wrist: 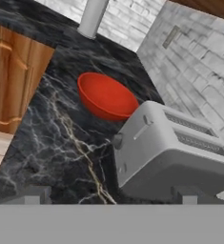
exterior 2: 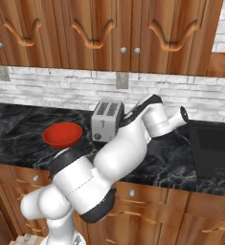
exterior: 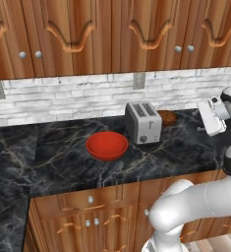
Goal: Pick up the bowls on the counter and stack them on top of one another in the open cabinet. Place the smaller bowl on top of the larger bowl.
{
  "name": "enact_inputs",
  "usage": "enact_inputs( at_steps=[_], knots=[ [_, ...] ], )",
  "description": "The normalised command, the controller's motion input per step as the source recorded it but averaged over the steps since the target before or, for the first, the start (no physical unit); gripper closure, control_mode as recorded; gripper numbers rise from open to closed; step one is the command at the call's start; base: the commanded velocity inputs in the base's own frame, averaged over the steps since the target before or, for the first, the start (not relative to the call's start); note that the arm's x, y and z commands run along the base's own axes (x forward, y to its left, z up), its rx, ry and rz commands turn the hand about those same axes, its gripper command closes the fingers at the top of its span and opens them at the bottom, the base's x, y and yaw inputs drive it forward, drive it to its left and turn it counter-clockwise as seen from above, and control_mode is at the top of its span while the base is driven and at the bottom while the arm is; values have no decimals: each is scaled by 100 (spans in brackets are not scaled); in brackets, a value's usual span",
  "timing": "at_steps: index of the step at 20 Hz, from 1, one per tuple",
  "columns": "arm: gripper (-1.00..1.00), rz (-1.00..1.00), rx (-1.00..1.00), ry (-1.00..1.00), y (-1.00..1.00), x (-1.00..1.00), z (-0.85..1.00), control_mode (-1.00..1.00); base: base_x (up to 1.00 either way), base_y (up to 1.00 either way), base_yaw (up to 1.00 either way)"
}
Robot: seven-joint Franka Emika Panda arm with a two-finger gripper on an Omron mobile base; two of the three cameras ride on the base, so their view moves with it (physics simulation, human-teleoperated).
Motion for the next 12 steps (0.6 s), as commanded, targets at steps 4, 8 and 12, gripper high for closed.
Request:
enact_inputs(
  at_steps=[4, 8, 12],
  knots=[
    [-100, 0, -8, 0, -4, 0, -7, -100, 0, 0, 0],
    [-100, 0, -9, -4, 0, 0, -15, -100, 0, 0, 0],
    [-100, 0, -4, -8, 0, 4, -15, -100, 0, 0, 0]
  ],
)
